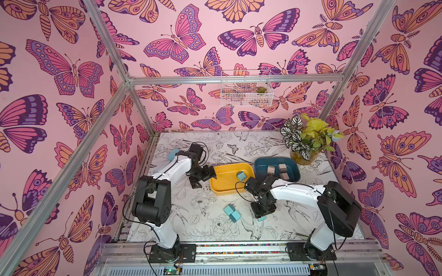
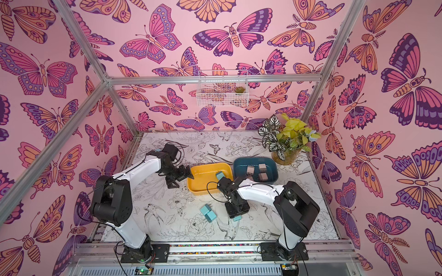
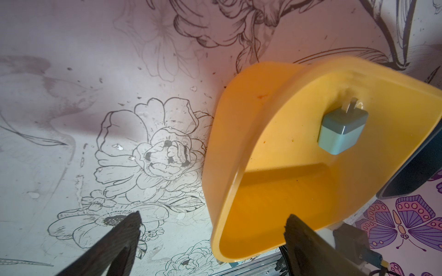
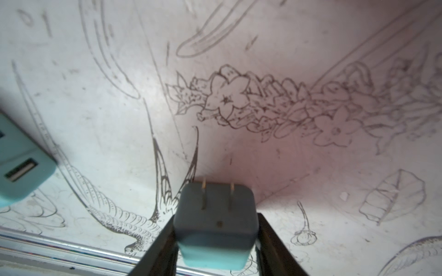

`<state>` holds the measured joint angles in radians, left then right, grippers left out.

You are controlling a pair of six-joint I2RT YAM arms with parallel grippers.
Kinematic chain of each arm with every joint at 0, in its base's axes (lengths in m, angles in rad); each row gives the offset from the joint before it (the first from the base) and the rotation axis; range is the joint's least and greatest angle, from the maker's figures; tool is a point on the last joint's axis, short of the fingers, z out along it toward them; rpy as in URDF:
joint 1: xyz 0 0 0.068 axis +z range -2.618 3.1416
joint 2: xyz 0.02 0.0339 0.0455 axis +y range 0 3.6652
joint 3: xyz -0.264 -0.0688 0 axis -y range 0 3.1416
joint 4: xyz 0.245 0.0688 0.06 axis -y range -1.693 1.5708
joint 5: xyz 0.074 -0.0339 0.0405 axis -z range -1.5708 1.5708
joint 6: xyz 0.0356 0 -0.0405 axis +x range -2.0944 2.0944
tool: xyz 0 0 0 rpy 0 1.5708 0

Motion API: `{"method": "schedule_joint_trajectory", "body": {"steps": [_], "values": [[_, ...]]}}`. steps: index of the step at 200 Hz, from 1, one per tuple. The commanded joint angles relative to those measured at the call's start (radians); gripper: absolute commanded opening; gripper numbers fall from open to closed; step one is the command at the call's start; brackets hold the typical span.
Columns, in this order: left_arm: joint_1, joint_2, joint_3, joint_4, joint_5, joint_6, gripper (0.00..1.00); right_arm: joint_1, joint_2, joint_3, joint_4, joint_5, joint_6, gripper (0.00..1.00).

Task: Place the plugs by color into the storage box
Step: Pick up the plug from the center of the board.

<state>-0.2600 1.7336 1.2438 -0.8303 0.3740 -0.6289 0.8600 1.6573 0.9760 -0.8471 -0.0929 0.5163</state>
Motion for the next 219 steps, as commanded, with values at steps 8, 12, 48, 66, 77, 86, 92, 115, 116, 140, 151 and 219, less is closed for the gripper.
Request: {"method": "schedule_joint_trajectory", "body": {"steps": [8,12,48,66,77,86,92,115,116,140,151,219], "values": [[0.007,-0.004,0.019,0.001,0.002,0.008,0.95,0.007,-0.028,0.03,-0.062,0.025,-0.002,0.48],[0.006,-0.002,0.02,0.0,0.002,0.008,0.95,0.007,-0.026,0.031,-0.063,0.023,-0.003,0.48],[0.006,0.0,0.017,0.001,0.001,0.01,0.95,0.007,-0.019,0.036,-0.064,0.022,-0.009,0.48],[0.007,-0.001,0.014,0.001,0.001,0.013,0.95,0.007,-0.003,0.03,-0.054,0.024,-0.011,0.55],[0.006,-0.002,0.012,0.002,0.002,0.016,0.95,0.007,0.006,0.024,-0.043,0.023,-0.013,0.6],[0.007,-0.004,0.011,0.002,0.002,0.019,0.95,0.007,0.014,0.016,-0.03,0.023,-0.014,0.62],[0.006,-0.005,0.01,0.001,0.003,0.02,0.95,0.007,0.02,0.011,-0.021,0.021,-0.016,0.62],[0.007,-0.012,0.004,-0.001,0.002,0.026,0.95,0.007,0.04,-0.005,0.001,0.022,-0.022,0.59],[0.007,-0.012,0.003,0.0,0.002,0.026,0.95,0.007,0.04,-0.005,0.002,0.021,-0.021,0.59],[0.008,-0.015,0.0,0.0,0.003,0.031,0.95,0.007,0.041,-0.017,0.017,0.018,-0.015,0.51],[0.008,-0.015,0.0,0.0,0.003,0.032,0.95,0.007,0.034,-0.026,0.021,0.017,-0.01,0.49],[0.008,-0.006,0.009,0.0,0.008,0.025,0.94,0.007,-0.026,-0.063,0.004,0.029,0.009,0.41]]}}
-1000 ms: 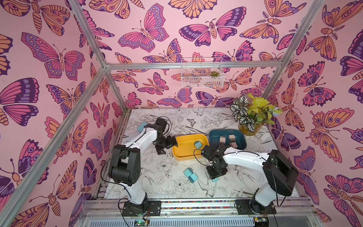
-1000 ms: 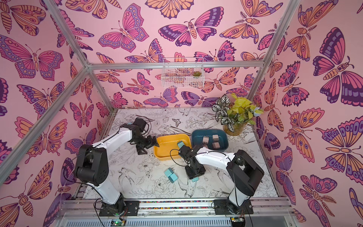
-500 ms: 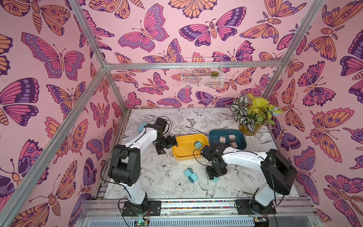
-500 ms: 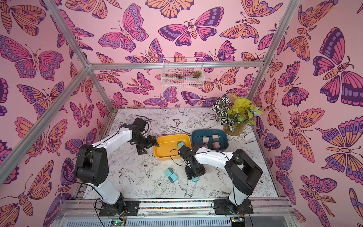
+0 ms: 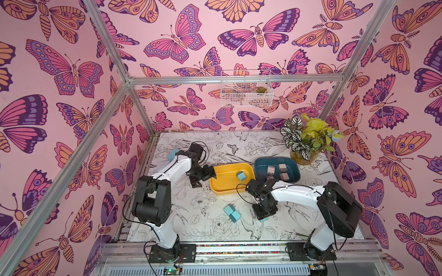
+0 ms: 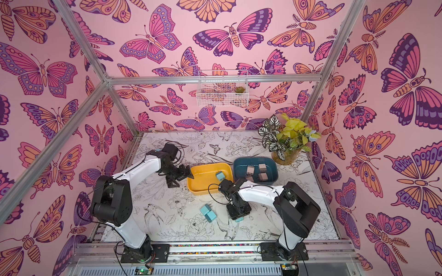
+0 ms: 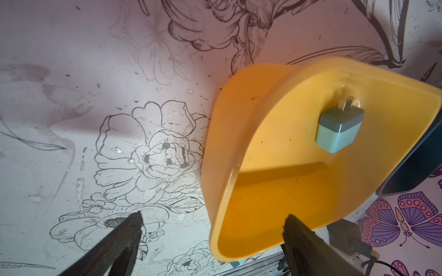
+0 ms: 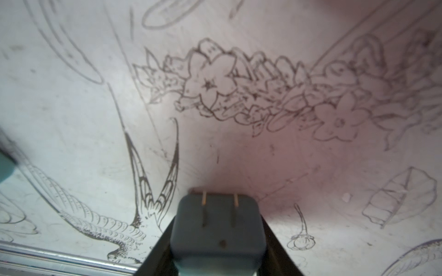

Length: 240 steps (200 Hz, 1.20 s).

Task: Place the plugs by color into the storage box
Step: Pick up the plug from the center of the board, then place the plug in the storage box.

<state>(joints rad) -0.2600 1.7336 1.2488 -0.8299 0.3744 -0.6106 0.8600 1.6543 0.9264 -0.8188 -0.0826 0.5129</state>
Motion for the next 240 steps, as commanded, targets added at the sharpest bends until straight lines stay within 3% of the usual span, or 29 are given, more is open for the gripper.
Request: {"method": "schedule_joint_trajectory", "body": {"steps": [1,130,184,240], "values": [[0.008,-0.006,0.003,-0.001,0.007,0.006,0.94,0.007,-0.025,-0.014,-0.025,0.019,0.011,0.41],[0.007,-0.041,0.016,-0.001,-0.05,0.004,0.92,-0.015,-0.06,0.236,-0.243,0.102,-0.072,0.4],[0.018,-0.053,0.021,0.0,-0.063,0.01,0.92,-0.052,0.072,0.527,-0.319,0.129,-0.155,0.4],[0.035,-0.077,0.001,0.0,-0.069,0.013,0.92,-0.093,0.226,0.729,-0.311,0.129,-0.221,0.41]]}}
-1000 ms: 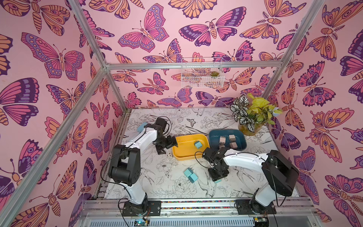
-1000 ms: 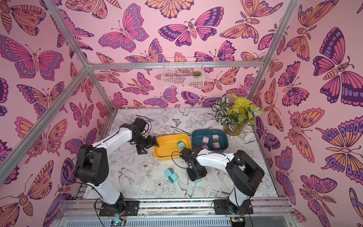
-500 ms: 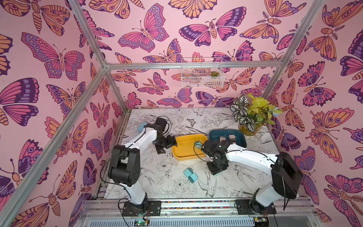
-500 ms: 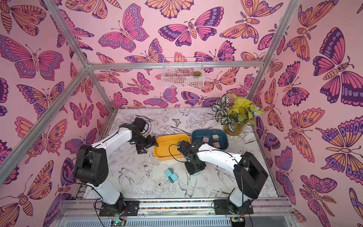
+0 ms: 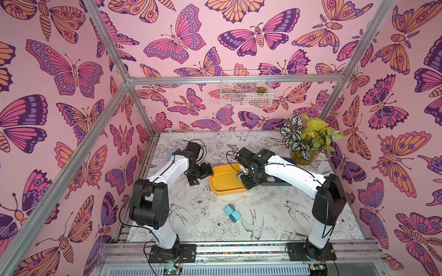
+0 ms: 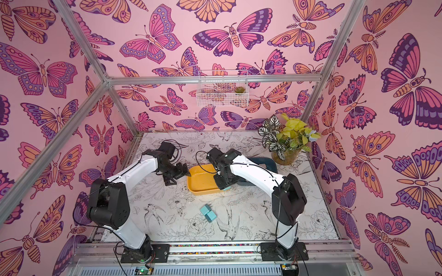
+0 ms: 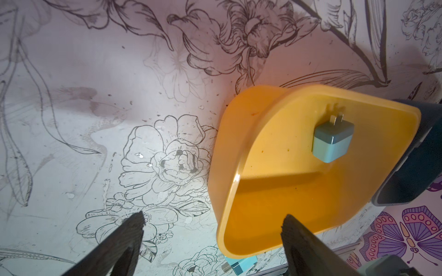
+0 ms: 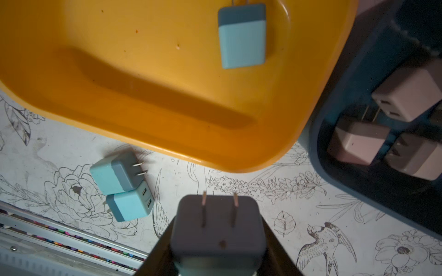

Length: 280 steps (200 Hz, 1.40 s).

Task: Place the plugs by color into the storage box
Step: Place the plug in the storage box.

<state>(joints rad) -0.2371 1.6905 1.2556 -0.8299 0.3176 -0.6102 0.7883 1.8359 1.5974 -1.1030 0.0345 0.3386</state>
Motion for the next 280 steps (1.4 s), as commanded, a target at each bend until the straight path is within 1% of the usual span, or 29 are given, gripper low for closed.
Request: {"method": "schedule_joint_trajectory", "body": {"steps": [1,46,85,109,137,204,219,236,280], "values": [[0.013,-0.034,-0.006,-0.001,-0.012,0.012,0.92,-0.022,0.046,0.06,-0.026,0.012,-0.047,0.41],[0.018,-0.037,-0.007,-0.001,-0.009,0.013,0.92,-0.074,0.203,0.193,0.008,-0.019,-0.08,0.41],[0.02,-0.038,-0.01,0.0,-0.009,0.013,0.92,-0.083,0.349,0.366,-0.001,-0.04,-0.1,0.41],[0.025,-0.041,-0.013,0.0,-0.008,0.014,0.92,-0.082,0.411,0.411,0.011,-0.063,-0.102,0.41],[0.029,-0.043,-0.016,-0.001,-0.006,0.014,0.92,-0.082,0.461,0.424,0.009,-0.086,-0.107,0.4],[0.031,-0.032,-0.019,-0.001,0.003,0.01,0.92,-0.077,0.475,0.326,0.089,-0.12,-0.075,0.42],[0.03,-0.03,-0.021,-0.001,0.005,0.008,0.92,-0.077,0.483,0.315,0.096,-0.12,-0.07,0.45],[0.03,-0.03,-0.022,-0.001,0.007,0.006,0.92,-0.074,0.489,0.308,0.094,-0.116,-0.066,0.51],[0.029,-0.037,-0.022,-0.001,0.002,0.003,0.92,-0.052,0.457,0.251,0.111,-0.092,-0.058,0.59]]}}
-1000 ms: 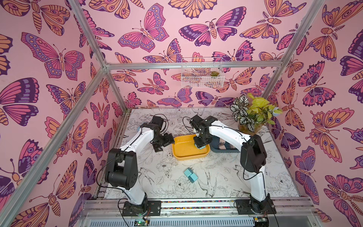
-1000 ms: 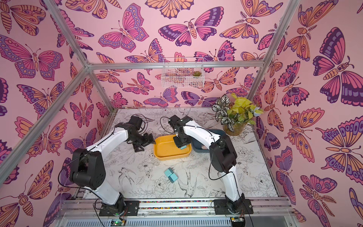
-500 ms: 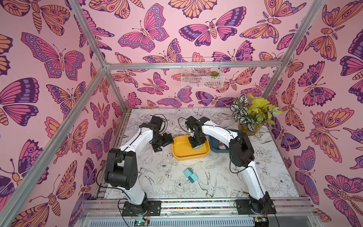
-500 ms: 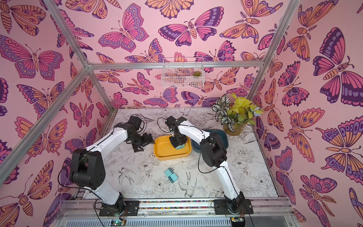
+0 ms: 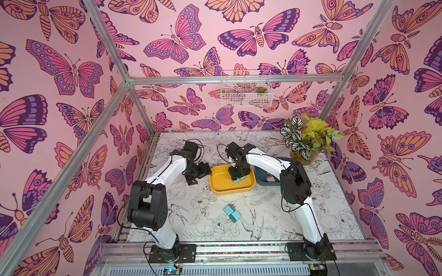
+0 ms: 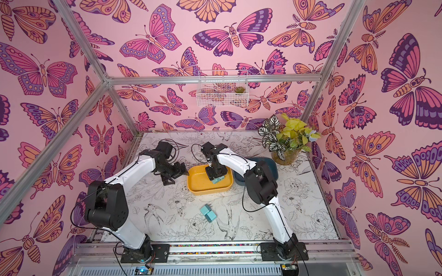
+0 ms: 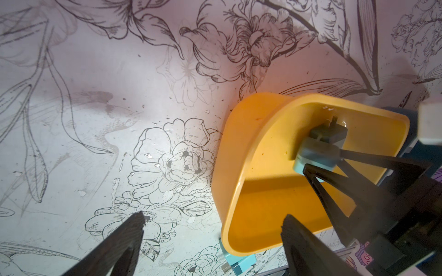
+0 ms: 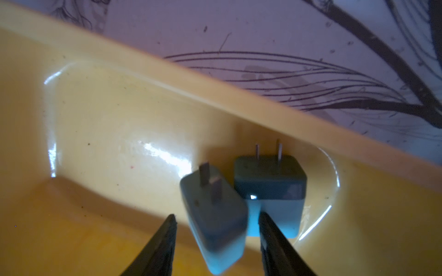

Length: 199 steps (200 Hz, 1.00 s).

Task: Place the plugs by color into the storage box
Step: Place the plug in the storage box.

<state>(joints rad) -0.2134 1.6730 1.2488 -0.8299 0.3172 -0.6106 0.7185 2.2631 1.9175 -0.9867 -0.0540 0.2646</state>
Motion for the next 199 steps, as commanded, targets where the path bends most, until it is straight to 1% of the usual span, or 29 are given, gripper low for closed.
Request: {"method": "schedule_joint_trajectory", "body": {"steps": [1,16,58,86,111,130,160,179,199], "values": [[0.006,-0.019,-0.015,-0.001,0.003,0.003,0.92,0.018,0.029,-0.07,-0.005,-0.003,0.017,0.59],[0.006,-0.015,-0.015,0.0,0.004,0.002,0.92,0.018,0.017,-0.089,0.003,-0.002,0.022,0.6],[0.005,-0.005,-0.009,0.001,0.014,0.002,0.92,0.019,-0.037,-0.106,-0.006,0.022,0.028,0.68],[0.005,-0.004,-0.003,0.001,0.012,0.005,0.92,0.019,-0.144,-0.091,-0.043,0.053,0.035,0.77],[0.004,-0.006,0.001,0.001,0.006,0.007,0.92,0.032,-0.269,-0.111,-0.087,0.063,0.045,0.79],[0.005,-0.001,0.011,0.001,0.002,0.007,0.92,0.067,-0.349,-0.155,-0.123,0.064,0.045,0.79],[0.005,0.009,0.027,0.0,0.001,0.006,0.92,0.152,-0.442,-0.255,-0.167,0.069,0.058,0.79],[0.005,0.011,0.028,0.004,0.006,0.004,0.92,0.186,-0.494,-0.348,-0.149,0.048,0.083,0.79],[0.004,0.011,0.017,0.011,0.011,-0.002,0.92,0.2,-0.538,-0.457,-0.108,0.016,0.109,0.76]]}}
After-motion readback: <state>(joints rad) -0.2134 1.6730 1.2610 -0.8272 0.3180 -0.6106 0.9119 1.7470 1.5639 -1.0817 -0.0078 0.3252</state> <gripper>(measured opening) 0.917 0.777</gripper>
